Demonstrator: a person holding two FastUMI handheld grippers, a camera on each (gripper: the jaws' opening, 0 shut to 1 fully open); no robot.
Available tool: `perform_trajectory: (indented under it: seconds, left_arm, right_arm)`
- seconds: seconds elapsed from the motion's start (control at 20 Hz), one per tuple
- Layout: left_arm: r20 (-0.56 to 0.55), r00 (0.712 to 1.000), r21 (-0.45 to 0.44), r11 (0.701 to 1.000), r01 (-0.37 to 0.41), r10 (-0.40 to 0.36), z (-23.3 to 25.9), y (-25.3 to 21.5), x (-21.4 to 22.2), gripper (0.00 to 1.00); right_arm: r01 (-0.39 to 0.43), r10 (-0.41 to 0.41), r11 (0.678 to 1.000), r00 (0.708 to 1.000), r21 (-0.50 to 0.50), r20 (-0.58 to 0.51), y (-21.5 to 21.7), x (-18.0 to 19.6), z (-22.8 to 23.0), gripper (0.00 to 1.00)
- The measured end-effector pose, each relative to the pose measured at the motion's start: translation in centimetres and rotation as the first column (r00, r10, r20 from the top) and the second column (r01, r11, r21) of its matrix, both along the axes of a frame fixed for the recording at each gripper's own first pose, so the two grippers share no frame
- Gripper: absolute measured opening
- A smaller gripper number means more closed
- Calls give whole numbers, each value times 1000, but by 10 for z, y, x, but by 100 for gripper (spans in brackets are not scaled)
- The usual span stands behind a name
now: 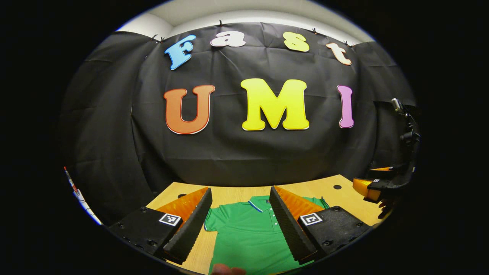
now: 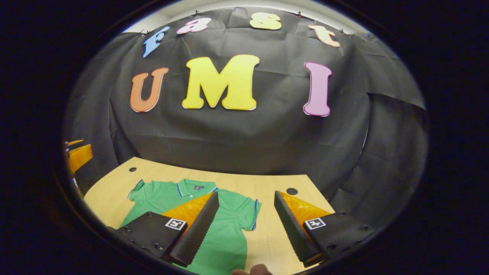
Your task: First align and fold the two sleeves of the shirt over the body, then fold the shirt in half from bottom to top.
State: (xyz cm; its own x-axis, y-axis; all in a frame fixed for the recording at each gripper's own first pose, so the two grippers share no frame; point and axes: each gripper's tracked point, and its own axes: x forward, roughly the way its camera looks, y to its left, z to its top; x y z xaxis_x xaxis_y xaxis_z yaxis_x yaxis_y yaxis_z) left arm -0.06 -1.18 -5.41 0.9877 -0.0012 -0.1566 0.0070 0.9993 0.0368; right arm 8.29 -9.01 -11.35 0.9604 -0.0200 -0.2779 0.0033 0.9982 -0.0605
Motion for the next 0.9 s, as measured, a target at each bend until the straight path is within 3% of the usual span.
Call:
perform_trajectory:
  seconds: [0.35, 0.8, 0.9]
  left_arm:
    - [-44, 998, 48, 998, -50, 52, -8, 13, -2, 97]
    - [-124, 989, 38, 996, -79, 83, -23, 10, 0, 97]
    - [-151, 984, 24, 996, -87, 90, -31, 9, -3, 97]
  right_arm:
    - [45, -38, 998, 990, 53, -133, -33, 84, -69, 96]
    - [50, -27, 997, 945, 62, -327, -41, 154, -174, 97]
    - [63, -36, 996, 935, 66, -352, -45, 164, -188, 86]
